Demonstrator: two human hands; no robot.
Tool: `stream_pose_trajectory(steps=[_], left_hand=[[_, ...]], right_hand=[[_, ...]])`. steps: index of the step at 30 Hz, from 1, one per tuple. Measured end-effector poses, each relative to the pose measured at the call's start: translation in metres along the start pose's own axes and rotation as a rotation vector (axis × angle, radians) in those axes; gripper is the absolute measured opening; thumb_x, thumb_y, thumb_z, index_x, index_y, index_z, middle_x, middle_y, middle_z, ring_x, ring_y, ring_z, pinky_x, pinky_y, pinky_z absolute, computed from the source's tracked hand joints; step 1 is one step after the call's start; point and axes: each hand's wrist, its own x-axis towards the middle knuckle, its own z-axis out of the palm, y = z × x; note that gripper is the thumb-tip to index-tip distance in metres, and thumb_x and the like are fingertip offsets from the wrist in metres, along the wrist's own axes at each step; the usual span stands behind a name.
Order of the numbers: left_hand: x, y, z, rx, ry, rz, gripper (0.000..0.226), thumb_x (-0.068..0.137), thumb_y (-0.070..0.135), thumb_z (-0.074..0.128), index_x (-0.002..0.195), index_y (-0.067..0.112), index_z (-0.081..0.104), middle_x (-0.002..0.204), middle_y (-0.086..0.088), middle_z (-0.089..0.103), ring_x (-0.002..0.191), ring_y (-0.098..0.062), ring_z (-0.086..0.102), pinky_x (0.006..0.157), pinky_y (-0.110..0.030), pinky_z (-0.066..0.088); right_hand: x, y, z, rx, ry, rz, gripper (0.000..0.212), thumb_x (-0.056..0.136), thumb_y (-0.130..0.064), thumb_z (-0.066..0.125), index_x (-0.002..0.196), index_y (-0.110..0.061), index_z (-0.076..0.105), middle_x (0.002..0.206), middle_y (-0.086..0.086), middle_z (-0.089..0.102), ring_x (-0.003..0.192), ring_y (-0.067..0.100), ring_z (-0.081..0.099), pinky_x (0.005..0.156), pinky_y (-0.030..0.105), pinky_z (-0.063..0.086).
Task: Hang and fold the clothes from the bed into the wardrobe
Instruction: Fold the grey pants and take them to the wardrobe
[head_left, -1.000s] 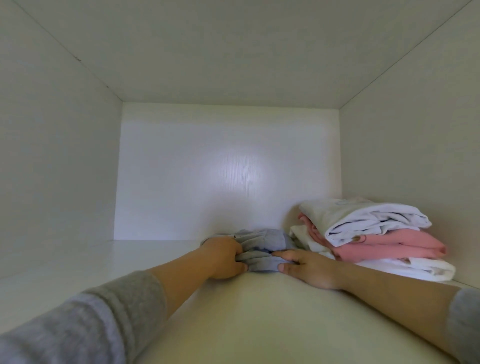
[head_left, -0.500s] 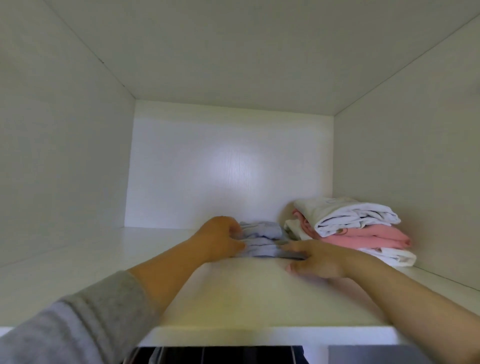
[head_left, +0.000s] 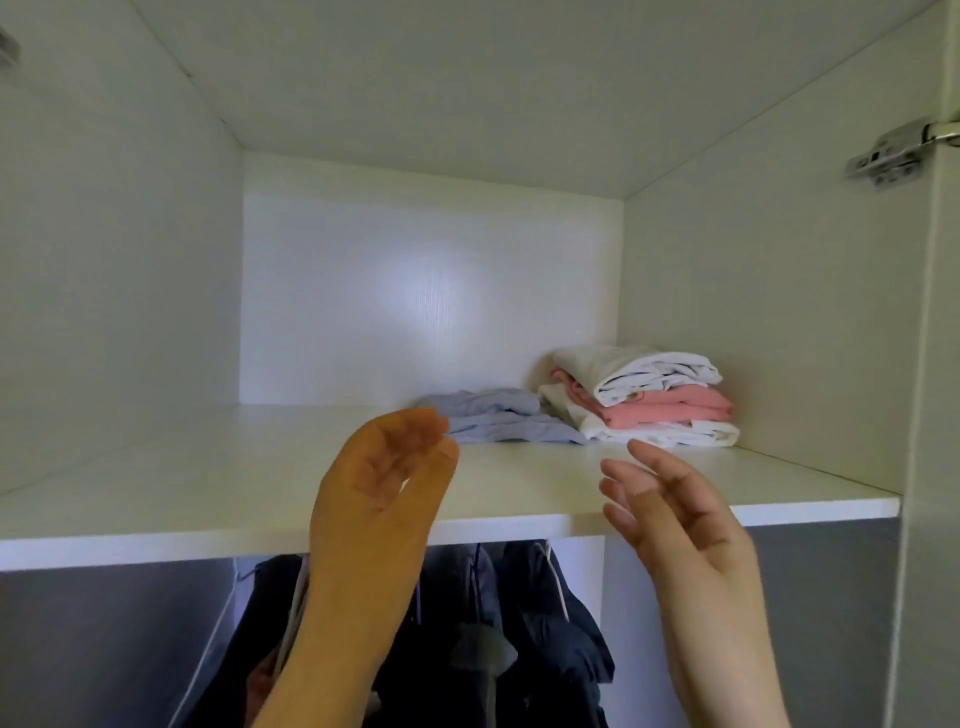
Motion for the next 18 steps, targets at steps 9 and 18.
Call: stream_pose_trajectory(steps=[9,18], left_hand=[[-0.090,-0.031,-0.026,-0.047,-0.077,-0.238,0.024,0.084,0.009,0.069,0.098,0.029,0.071,0.102,0.006,0.074,0.097,-0.005,0.068,0.080,-0.008,0.050],[-0.124,-0.005,-0.003,0.097,-0.049,-0.218,0.023,0.083,0.010,0.070,0.103,0.022,0.069,0.100,0.010,0.074,0.094,-0.004,0.069,0.078,-0.011,0.051]], right_hand=[[-0.083,0.001,-0.018,-0.078,0.079,0.198,0.021,0.087,-0.006,0.063,0.106,-0.014,0.070,0.093,0.005,0.076,0.090,0.018,0.071,0.084,0.028,0.056],[-0.090,-0.011,-0.037,-0.054,-0.091,0.234,0.020,0.087,-0.010,0.064,0.106,-0.015,0.069,0.096,0.003,0.076,0.095,0.017,0.071,0.091,0.028,0.054]])
